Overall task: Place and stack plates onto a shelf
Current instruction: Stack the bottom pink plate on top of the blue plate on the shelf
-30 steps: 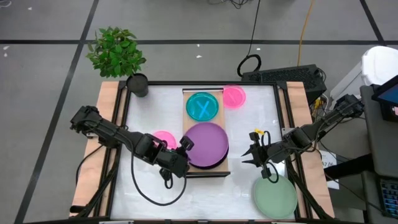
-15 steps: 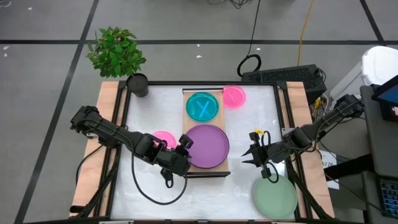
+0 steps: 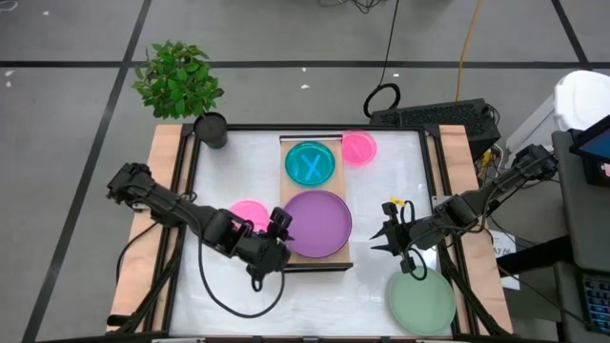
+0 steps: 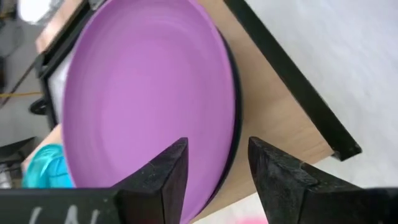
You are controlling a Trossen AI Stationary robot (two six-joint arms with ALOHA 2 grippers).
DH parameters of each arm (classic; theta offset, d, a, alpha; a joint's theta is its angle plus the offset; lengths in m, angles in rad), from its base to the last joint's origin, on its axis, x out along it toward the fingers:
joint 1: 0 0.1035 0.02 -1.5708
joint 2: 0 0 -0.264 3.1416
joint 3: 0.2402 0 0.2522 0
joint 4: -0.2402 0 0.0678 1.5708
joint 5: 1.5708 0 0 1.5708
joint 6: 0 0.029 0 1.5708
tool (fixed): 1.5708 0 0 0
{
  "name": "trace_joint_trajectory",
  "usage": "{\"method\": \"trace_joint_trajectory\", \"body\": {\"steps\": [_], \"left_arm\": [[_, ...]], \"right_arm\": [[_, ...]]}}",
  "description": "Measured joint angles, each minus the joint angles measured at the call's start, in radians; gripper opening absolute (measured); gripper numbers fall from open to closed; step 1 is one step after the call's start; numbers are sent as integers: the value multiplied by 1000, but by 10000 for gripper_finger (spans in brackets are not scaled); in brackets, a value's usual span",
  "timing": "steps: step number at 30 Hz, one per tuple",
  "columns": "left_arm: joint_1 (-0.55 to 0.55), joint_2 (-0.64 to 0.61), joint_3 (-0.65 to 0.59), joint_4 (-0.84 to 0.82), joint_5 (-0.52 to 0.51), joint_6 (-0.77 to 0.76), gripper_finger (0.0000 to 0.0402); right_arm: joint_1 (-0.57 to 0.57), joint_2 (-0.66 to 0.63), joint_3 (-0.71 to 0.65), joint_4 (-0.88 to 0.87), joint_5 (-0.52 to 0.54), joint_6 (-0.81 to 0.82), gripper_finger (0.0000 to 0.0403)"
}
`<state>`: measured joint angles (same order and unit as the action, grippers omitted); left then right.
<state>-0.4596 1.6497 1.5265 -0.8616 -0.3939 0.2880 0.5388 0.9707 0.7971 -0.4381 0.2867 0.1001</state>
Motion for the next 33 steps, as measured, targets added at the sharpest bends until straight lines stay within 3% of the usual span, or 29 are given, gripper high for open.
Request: {"method": "trace_joint_trajectory", "body": {"steps": [4, 12, 28, 33], "left_arm": [[-27, 0, 0, -1, -55, -48, 173], [-75, -4, 0, -67, -64, -165, 173], [-185, -49, 1, -362, -90, -587, 173], [-197, -48, 1, -384, -124, -705, 173]], "right_arm": [[0, 0, 0, 0, 0, 0, 93], [0, 0, 0, 0, 0, 0, 93], [0, 0, 0, 6, 0, 11, 93], [0, 0, 0, 8, 0, 11, 93]]}}
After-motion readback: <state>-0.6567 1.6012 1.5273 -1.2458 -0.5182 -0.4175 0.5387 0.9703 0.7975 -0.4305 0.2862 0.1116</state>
